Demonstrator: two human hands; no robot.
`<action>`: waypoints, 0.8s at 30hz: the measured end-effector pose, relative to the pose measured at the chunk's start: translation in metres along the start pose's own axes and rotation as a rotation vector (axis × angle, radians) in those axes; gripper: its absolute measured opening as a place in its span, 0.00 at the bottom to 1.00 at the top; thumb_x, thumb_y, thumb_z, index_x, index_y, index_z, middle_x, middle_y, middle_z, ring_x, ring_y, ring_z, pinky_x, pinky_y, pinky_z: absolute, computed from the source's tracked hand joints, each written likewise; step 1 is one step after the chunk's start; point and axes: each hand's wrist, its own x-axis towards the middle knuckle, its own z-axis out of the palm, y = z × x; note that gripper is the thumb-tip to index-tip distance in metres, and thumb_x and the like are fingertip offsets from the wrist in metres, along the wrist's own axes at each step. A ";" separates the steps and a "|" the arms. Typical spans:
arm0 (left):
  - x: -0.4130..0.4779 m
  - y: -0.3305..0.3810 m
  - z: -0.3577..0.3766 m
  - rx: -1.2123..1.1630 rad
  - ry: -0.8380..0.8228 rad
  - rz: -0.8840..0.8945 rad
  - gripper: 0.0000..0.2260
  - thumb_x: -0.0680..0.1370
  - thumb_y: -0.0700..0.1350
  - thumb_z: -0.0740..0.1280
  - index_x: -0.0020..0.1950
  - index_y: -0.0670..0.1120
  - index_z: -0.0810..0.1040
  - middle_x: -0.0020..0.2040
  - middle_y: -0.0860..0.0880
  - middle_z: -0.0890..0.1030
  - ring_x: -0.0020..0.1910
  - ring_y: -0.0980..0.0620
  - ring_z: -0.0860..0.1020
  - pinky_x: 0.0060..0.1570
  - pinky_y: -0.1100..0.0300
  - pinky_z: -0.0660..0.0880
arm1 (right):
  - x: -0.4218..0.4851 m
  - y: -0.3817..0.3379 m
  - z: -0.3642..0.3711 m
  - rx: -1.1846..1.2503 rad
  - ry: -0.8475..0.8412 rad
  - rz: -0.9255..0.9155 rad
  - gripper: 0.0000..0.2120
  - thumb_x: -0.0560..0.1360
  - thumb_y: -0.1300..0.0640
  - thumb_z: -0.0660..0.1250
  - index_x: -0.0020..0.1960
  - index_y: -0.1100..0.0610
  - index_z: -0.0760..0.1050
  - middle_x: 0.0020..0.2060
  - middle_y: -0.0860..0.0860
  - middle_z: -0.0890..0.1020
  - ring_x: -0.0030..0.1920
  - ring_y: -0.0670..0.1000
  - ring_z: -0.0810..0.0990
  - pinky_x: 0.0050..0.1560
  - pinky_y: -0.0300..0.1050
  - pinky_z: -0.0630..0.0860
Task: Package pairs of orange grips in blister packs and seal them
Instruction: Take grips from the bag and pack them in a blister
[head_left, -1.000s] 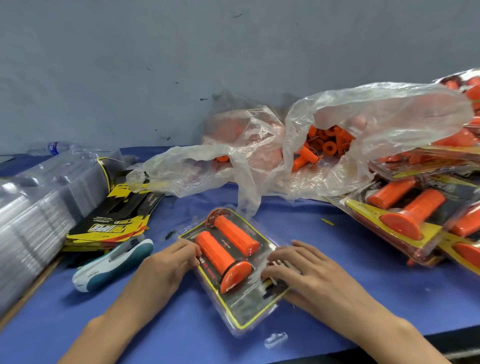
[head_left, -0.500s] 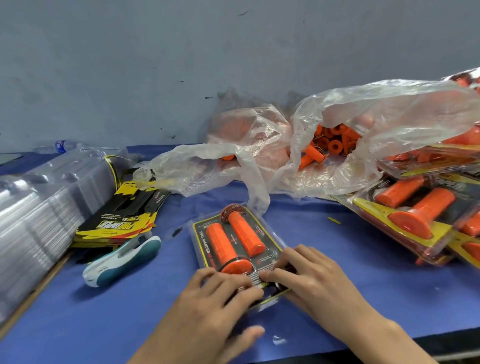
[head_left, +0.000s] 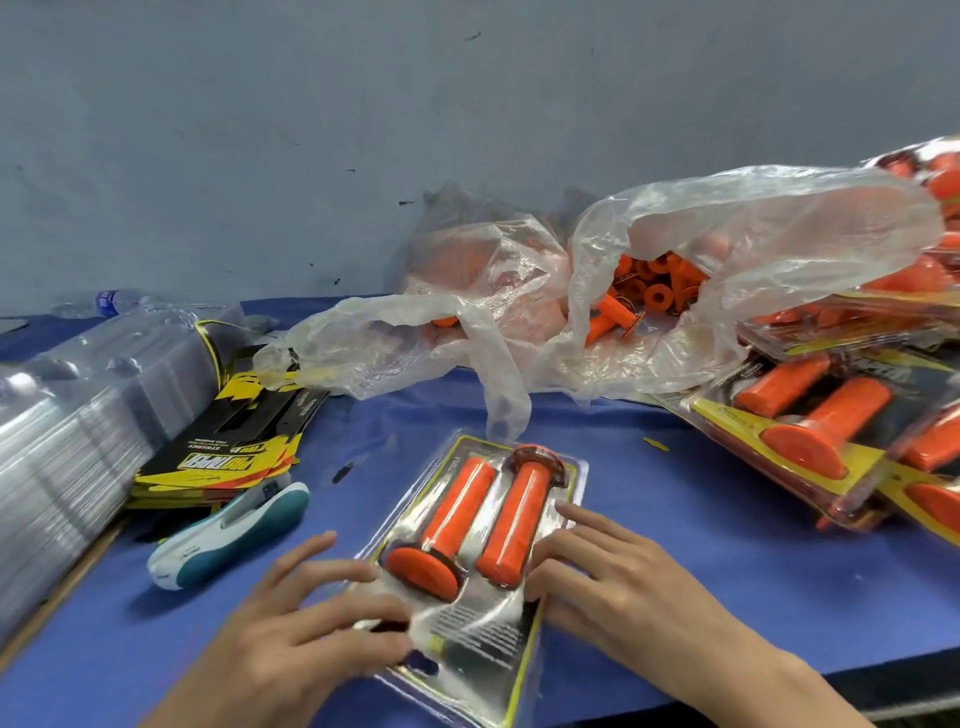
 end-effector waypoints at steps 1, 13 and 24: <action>0.003 -0.006 -0.001 -0.042 0.084 -0.076 0.19 0.85 0.52 0.51 0.52 0.60 0.83 0.58 0.58 0.80 0.59 0.54 0.74 0.64 0.53 0.67 | 0.003 -0.002 0.001 -0.007 0.014 0.007 0.04 0.80 0.56 0.64 0.46 0.52 0.75 0.41 0.47 0.77 0.42 0.51 0.77 0.59 0.45 0.75; 0.062 0.020 0.007 -0.189 0.081 -0.210 0.11 0.79 0.54 0.64 0.58 0.53 0.78 0.55 0.58 0.79 0.53 0.56 0.78 0.54 0.60 0.73 | 0.034 -0.014 0.021 -0.134 0.040 0.135 0.02 0.78 0.56 0.67 0.49 0.50 0.78 0.41 0.47 0.74 0.40 0.51 0.72 0.39 0.46 0.71; 0.056 -0.004 0.014 -0.199 0.010 -0.341 0.05 0.79 0.44 0.62 0.46 0.48 0.77 0.47 0.56 0.81 0.44 0.52 0.81 0.43 0.57 0.76 | 0.009 0.004 0.006 -0.252 0.034 0.204 0.11 0.81 0.49 0.61 0.44 0.50 0.79 0.40 0.46 0.77 0.44 0.51 0.77 0.51 0.48 0.76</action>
